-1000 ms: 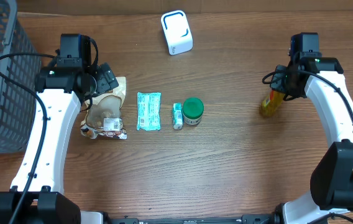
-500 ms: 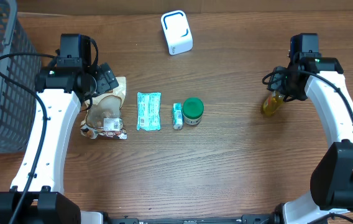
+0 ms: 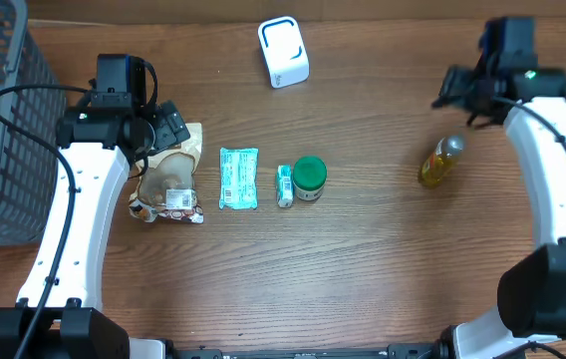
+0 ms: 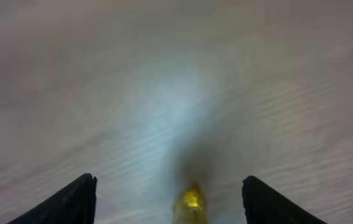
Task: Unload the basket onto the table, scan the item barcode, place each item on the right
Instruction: 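Open the right gripper and lift it off the bottle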
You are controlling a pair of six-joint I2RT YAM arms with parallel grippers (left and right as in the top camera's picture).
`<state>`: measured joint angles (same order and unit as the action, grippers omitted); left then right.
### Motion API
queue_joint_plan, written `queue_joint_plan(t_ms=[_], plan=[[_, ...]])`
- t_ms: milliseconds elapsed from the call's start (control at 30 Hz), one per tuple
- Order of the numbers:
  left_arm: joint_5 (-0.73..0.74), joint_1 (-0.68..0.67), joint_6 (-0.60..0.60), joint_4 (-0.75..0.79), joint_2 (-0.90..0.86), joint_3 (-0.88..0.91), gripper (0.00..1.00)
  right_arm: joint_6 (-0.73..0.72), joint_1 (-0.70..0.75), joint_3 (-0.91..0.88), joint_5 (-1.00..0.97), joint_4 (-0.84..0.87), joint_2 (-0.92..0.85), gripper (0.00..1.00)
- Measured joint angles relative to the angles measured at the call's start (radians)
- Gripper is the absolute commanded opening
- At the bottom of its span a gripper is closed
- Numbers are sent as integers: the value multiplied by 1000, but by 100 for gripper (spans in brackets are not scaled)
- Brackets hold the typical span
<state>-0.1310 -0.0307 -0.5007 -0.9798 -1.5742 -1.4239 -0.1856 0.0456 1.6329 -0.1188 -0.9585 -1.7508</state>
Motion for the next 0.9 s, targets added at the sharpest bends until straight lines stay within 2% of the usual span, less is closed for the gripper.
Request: queue_joint_plan(t_ms=[133,267,333,633,900], plan=[[0,0,0,0,0,0,100,3,-36,140,37,-60,11,84],[0,0,0,0,0,0,100,-9,-115,162,106,-106,26,92],[0,0,0,0,0,0,100,-39,-166,158,130,-126,26,100],[0,0,0,0,0,0,100,-190,-402,133,168,-146,25,100],[0,0,0,0,0,0,100,-225,-560,91,163,-76,1,100]])
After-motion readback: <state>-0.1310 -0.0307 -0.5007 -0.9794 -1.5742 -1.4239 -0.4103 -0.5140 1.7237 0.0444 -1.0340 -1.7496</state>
